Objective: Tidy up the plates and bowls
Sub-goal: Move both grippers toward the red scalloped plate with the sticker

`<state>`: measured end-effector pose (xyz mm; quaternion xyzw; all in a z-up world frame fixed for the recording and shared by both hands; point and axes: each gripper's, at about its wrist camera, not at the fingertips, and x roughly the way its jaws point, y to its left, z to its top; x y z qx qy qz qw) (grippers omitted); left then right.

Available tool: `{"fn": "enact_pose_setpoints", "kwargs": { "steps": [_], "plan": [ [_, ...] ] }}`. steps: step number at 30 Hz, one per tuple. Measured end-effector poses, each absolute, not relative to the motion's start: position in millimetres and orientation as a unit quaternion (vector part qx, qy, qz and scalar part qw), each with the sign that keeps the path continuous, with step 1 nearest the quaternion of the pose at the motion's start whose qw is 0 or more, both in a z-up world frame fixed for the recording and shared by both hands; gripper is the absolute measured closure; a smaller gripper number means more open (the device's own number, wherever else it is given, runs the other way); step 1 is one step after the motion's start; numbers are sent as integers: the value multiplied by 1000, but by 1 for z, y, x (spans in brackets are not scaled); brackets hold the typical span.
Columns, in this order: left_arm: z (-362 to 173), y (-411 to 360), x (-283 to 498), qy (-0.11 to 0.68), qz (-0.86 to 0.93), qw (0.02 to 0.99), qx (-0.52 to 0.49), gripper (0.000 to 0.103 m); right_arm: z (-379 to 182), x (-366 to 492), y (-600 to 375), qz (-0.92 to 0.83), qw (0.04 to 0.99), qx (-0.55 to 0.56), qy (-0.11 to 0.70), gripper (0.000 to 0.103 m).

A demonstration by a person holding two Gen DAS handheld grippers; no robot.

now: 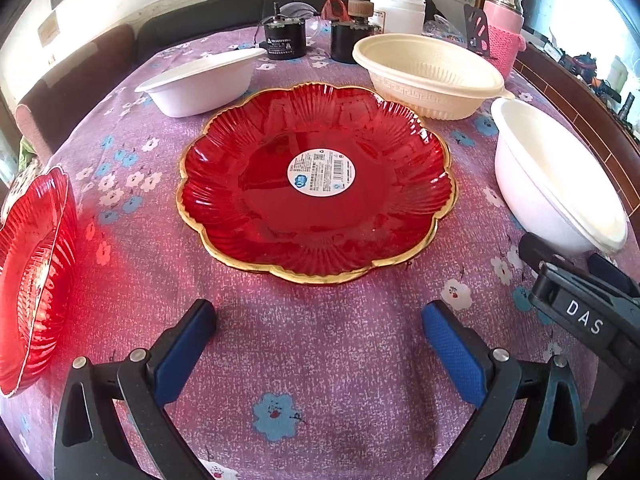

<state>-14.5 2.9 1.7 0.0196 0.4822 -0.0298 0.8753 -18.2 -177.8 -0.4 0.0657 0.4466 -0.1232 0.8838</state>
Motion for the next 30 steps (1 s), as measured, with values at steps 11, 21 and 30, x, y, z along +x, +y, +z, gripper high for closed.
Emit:
{"fn": "enact_pose_setpoints", "kwargs": {
  "steps": [11, 21, 30],
  "plan": [
    [4, 2, -16, 493, -22, 869, 17, 0, 7, -37, -202, -73, 883, 191, 422, 1],
    [65, 65, -64, 417, -47, 904, -87, 0, 6, -36, -191, -27, 884, 126, 449, 1],
    [136, 130, -118, 306, 19, 949, -70, 0, 48, -76, -180, -27, 914, 60, 399, 1]
  ]
}}
